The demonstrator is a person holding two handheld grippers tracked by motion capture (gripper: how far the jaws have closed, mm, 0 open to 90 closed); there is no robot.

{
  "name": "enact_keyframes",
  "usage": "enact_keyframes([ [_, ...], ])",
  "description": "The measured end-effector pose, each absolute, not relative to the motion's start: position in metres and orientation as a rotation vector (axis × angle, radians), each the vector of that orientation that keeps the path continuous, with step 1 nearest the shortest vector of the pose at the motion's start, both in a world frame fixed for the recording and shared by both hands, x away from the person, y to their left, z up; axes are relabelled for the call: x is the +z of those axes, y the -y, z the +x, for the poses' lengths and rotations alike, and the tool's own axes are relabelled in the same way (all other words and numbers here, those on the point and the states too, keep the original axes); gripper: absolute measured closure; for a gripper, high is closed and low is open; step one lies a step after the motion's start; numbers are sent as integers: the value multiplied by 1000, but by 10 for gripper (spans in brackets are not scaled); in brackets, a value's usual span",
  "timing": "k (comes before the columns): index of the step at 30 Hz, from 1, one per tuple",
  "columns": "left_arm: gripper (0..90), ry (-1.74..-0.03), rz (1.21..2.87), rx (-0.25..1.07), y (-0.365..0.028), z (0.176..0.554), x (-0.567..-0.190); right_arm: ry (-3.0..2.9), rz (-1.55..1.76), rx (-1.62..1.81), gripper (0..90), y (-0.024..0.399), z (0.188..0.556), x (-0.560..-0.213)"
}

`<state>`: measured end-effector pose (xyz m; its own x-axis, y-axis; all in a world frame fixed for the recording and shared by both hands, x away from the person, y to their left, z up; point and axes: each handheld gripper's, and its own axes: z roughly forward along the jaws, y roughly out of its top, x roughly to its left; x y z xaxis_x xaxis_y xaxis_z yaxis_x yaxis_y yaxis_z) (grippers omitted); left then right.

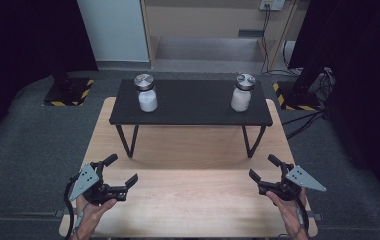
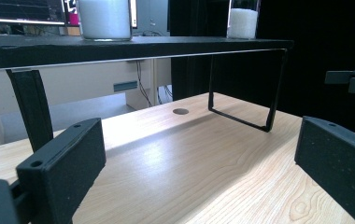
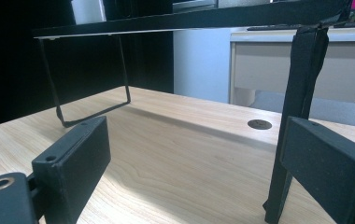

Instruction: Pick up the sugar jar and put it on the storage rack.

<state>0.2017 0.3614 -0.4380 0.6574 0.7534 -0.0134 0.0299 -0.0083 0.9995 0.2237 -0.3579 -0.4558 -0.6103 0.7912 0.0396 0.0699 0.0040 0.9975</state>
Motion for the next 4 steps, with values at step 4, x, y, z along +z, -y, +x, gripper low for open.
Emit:
enact_keyframes([
  [4,8,-688,1487,648,-361,203,-438,-1730,887,1658,85,357,225,-456],
])
